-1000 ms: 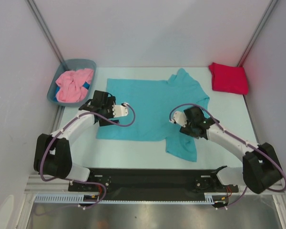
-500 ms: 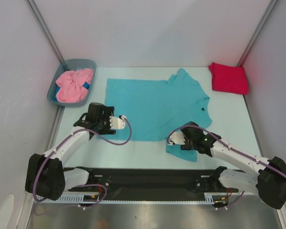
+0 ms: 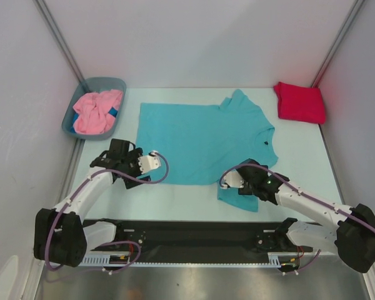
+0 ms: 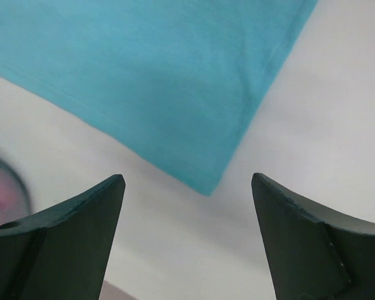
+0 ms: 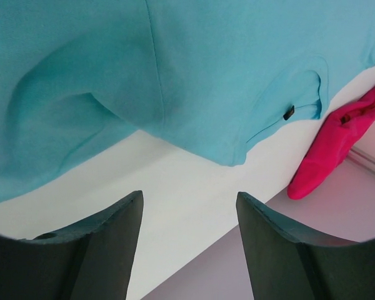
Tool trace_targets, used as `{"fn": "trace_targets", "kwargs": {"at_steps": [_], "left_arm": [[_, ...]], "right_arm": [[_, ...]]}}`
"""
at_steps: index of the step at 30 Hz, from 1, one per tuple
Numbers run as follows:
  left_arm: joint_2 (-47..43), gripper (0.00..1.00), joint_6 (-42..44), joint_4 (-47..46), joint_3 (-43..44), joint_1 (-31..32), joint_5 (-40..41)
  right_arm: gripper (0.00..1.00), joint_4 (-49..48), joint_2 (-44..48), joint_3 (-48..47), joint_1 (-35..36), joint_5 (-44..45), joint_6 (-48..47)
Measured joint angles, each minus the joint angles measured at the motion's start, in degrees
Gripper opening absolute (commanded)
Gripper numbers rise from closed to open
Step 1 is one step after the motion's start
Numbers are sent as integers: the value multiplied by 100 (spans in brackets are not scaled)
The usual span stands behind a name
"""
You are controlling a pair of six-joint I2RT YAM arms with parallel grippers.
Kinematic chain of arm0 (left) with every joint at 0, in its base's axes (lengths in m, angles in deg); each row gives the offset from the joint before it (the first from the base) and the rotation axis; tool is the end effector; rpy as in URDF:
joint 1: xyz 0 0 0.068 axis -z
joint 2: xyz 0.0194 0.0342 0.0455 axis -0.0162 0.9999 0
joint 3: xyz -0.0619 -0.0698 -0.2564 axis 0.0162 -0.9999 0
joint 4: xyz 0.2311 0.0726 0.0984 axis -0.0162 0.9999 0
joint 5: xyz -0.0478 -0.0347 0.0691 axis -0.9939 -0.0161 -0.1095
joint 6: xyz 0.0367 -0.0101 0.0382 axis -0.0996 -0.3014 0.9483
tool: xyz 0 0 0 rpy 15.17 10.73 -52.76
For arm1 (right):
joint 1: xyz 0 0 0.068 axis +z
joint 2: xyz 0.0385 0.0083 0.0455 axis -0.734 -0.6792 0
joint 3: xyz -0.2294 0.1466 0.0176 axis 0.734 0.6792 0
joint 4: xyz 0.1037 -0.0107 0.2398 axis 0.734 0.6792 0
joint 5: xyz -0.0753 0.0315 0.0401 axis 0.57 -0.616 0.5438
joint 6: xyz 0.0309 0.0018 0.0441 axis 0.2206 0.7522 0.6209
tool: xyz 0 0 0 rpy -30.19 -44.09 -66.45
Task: Fold and stack the t-shirts
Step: Fold the tshirt
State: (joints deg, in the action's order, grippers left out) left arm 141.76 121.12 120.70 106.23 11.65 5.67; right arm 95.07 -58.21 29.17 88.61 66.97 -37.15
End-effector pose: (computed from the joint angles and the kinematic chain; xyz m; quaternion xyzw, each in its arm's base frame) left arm 0.2064 -0.0465 0.2048 0.6108 0.7420 0.0296 0.2747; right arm 0.1549 0.1167 0.1878 -0.6698 0.6655 -0.2368 0.2290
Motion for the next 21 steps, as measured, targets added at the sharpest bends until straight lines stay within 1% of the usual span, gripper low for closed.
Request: {"fn": "trace_targets", "kwargs": {"at_steps": [2, 5, 10, 14, 18, 21], "left_arm": [[83, 86, -525, 162, 72, -63, -66], [282, 85, -1158, 282, 149, -208, -81], [699, 81, -2081, 387, 170, -693, -39], [1043, 76, -2494, 446, 240, -949, -42], [1235, 76, -2793, 577, 387, -1169, -103], [1329, 72, -3047, 686, 625, -1285, -197]], "right_arm": [[67, -2, -48, -35, 0, 24, -2], [67, -15, -122, -127, -20, 44, -26], [68, -144, -216, -190, -39, 52, -70], [68, -219, -262, -195, -44, 52, -98], [68, -278, -293, -199, -66, 55, -146], [68, -317, -304, -205, -76, 52, -168]]}}
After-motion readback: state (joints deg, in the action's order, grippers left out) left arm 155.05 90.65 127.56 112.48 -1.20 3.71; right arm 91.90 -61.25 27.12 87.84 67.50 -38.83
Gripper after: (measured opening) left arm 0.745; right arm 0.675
